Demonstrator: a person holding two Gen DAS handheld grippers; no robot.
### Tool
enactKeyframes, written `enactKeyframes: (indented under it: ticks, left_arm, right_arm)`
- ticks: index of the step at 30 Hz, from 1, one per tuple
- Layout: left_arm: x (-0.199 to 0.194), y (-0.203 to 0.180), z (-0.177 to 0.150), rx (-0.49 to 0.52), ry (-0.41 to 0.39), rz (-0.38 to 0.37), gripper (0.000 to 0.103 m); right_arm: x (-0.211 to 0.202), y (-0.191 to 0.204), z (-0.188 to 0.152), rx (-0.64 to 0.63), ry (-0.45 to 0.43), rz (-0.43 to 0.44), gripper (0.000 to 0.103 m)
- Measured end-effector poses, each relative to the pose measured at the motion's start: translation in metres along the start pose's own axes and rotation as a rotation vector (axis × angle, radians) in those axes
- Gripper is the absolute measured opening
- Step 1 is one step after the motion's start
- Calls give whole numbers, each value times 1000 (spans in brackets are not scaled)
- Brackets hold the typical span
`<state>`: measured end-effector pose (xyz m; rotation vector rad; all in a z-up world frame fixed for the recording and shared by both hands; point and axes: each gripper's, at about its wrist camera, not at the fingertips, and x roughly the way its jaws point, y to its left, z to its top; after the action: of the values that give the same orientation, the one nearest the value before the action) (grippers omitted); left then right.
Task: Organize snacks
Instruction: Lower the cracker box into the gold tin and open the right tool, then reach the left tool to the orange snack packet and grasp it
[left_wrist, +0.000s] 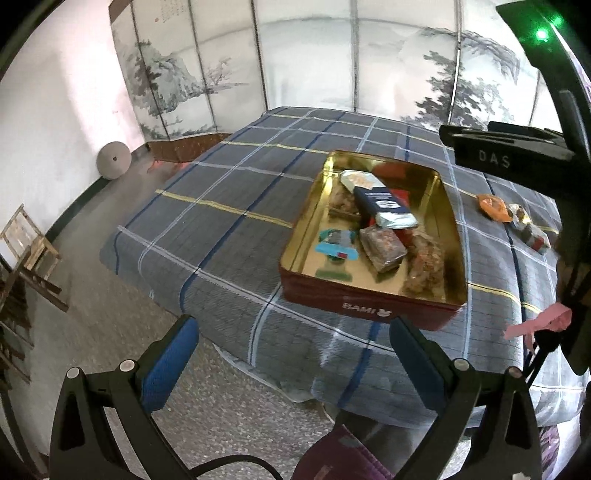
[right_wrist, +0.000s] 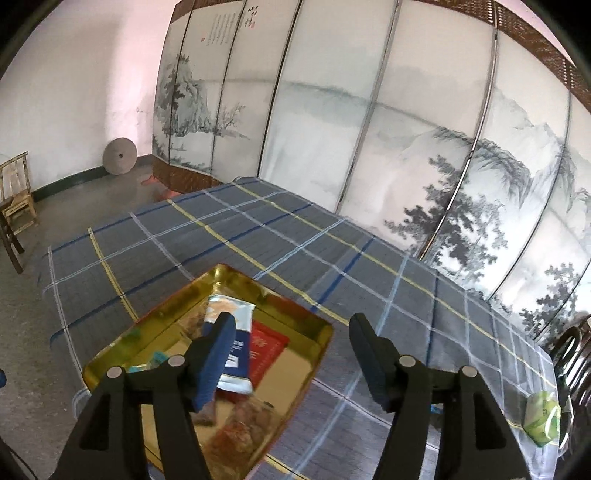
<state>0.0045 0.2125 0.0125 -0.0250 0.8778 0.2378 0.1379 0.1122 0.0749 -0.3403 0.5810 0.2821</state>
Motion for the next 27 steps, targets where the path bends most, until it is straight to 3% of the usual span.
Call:
enactKeyframes:
  ticks: [8,14,18,22,27]
  left_arm:
    - [-11,-43,16,137,-5,-42,102]
    - [-13,-93,42,245,6,-152,102]
    - [-5,-137,65,324,23,-235,102]
    - [11,-184,89,434,21,-272,102]
    - [55,-235,127,495,64,-318,102]
  right_arm:
    - [-14,-51,-37,74,25,10,66]
    - [-19,-138,-117,201,127,-27,66]
    - [-20,-217,-177,348,212,-107,66]
    - [-29,-280,-223,459,243,-195,66]
    - [-31,-312,-250,535,239,-218,66]
